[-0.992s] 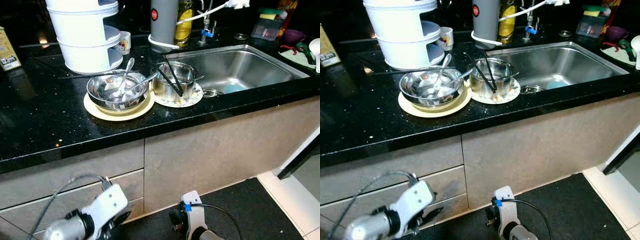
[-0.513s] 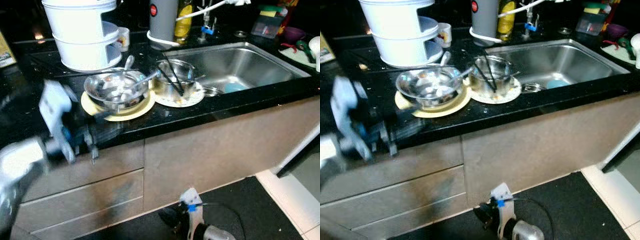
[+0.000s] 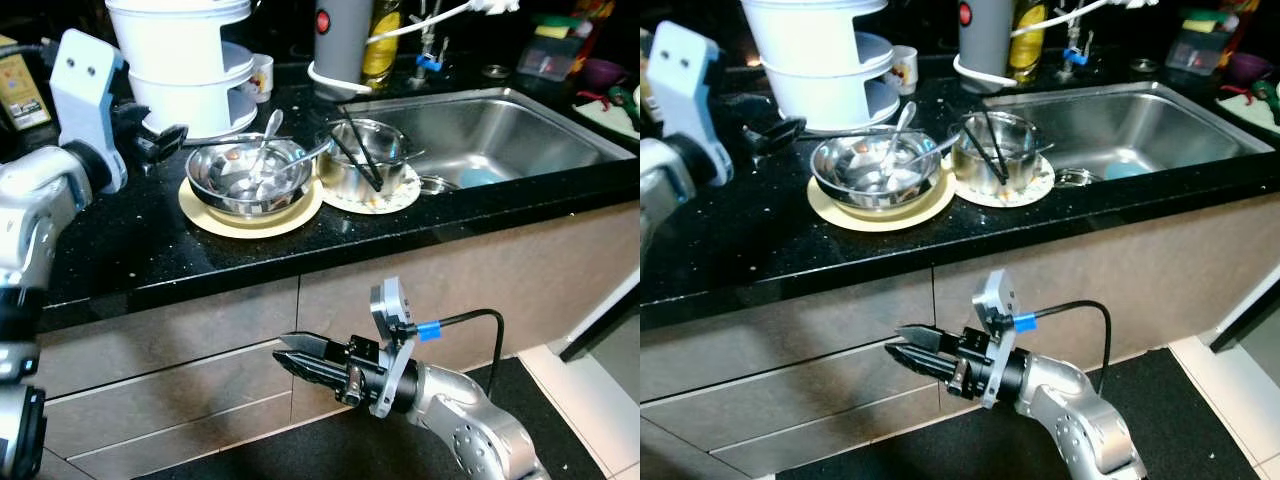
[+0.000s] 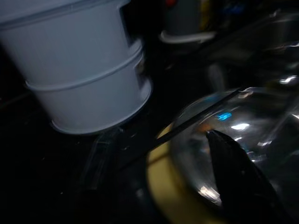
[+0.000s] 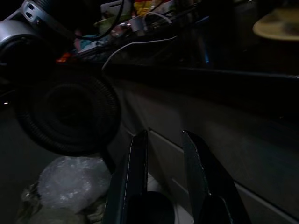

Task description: Kitchen organization

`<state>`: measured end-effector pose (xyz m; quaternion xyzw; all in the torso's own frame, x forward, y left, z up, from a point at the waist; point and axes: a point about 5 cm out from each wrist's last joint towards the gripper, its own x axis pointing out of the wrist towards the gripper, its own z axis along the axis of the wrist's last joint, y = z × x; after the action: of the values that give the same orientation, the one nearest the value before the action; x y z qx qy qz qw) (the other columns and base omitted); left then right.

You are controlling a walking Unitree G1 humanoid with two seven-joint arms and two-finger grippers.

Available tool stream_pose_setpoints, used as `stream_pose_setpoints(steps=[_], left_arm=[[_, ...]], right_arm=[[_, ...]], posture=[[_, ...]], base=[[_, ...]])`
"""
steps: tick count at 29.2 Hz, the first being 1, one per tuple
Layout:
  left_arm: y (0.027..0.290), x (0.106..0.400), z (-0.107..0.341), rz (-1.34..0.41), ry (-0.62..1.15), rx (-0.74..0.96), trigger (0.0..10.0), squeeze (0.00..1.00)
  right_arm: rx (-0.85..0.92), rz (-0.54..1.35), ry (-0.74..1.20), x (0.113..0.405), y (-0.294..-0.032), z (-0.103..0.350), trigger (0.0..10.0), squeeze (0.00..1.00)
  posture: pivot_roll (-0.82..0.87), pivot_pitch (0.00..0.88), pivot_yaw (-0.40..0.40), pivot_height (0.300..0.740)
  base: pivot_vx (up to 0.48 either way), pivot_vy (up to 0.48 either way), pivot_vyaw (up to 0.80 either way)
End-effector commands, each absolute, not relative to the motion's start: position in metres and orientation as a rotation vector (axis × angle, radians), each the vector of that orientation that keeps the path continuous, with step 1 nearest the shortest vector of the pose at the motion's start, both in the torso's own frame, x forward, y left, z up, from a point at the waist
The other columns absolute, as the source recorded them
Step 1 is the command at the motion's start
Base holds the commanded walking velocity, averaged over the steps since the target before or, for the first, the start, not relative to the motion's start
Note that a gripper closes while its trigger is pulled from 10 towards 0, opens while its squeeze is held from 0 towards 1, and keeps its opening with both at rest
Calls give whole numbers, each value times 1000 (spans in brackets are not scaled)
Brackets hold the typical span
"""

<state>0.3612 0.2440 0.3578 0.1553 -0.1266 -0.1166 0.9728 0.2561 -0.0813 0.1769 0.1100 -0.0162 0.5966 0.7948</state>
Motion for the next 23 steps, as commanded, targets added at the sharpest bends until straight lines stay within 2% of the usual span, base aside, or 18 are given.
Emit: stream_pose_setpoints(steps=[1,5,9,10,11,12,13,23], left_arm=[[248,363,356,-224,-238,369,10000,1000],[249,373,365,-269,-226,518,10000,1000],[249,376,368,-305,-213,537,10000,1000],[250,378,371,-347,-184,597,10000,1000],[250,379,374,-377,-167,667,10000,133],[250,379,377,-395,-155,716,10000,133],[251,380,379,-394,-141,753,10000,0],[240,384,391,-478,-108,932,10000,0]], right_arm=[[232,1272,-30,255,-83,179,10000,0],[208,1271,-25,252,-79,182,10000,0],[215,1277,-16,250,-78,184,10000,0],[220,1287,-3,248,-77,184,10000,0],[220,1294,9,246,-77,185,10000,0],[220,1298,16,245,-78,185,10000,0],[221,1304,22,244,-78,185,10000,0],[219,1324,57,235,-74,184,10000,0]], posture=[[-7,132,-17,740],[-1,135,-14,740],[1,143,-14,740],[3,151,-13,740],[3,151,-13,740],[7,155,-10,740],[7,155,-10,740],[9,184,12,740]], base=[[0,0,0],[0,0,0],[0,0,0],[0,0,0],[0,0,0],[0,0,0],[0,0,0],[0,0,0]])
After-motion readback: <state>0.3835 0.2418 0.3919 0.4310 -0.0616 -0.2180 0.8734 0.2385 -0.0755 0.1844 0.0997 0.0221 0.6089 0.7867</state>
